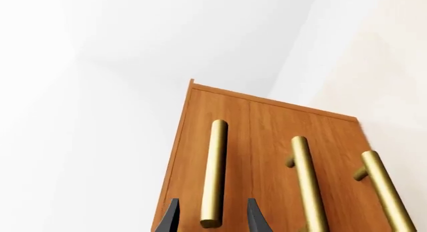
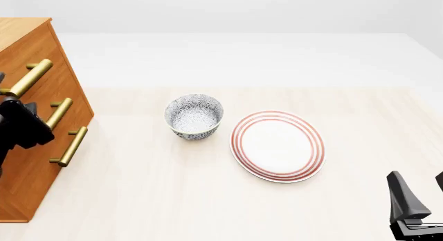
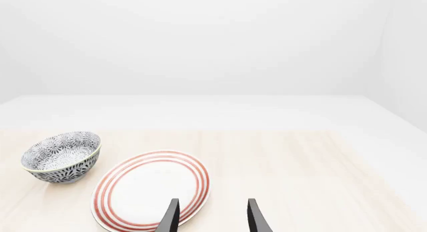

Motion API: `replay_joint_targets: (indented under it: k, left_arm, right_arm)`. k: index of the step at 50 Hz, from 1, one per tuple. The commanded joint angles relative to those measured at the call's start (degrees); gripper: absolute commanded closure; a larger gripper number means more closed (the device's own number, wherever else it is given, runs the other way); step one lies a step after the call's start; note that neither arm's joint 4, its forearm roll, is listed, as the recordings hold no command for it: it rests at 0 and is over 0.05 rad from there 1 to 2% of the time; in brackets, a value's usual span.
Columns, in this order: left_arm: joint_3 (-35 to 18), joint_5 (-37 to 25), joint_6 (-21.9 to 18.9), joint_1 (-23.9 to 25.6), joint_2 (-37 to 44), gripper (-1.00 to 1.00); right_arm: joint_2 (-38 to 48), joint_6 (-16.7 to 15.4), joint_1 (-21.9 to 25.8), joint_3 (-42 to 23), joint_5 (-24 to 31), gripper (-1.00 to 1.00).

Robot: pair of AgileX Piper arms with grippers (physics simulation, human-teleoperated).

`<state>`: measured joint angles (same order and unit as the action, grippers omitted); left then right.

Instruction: Open the top drawer of the cabinet.

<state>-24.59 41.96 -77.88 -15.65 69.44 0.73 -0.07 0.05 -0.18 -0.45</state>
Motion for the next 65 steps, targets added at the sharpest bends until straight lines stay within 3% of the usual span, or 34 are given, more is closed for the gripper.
replay_joint_targets:
  k: [1, 7, 8, 42, 65]
  left_arm:
    - [-1.0, 0.2, 0.8, -1.6, 1.6, -1.00]
    - [-0.5, 1.4, 0.4, -2.2, 2.5, -1.00]
    - [-0.3, 1.6, 0.3, -2.3, 2.4, 1.00]
    - [4.0, 3.0, -4.3, 0.5, -1.6, 1.00]
    - [3.5, 3.9, -6.0, 5.1, -0.3, 1.00]
  right_arm:
    - [-0.1, 0.0, 0.0, 0.0, 0.1, -1.00]
    - [-0.1, 0.0, 0.0, 0.0, 0.1, -1.00]
    - [-0.1, 0.0, 0.0, 0.0, 0.1, -1.00]
    - [-0.1, 0.0, 0.0, 0.0, 0.1, -1.00]
    - [-0.1, 0.0, 0.0, 0.0, 0.1, -1.00]
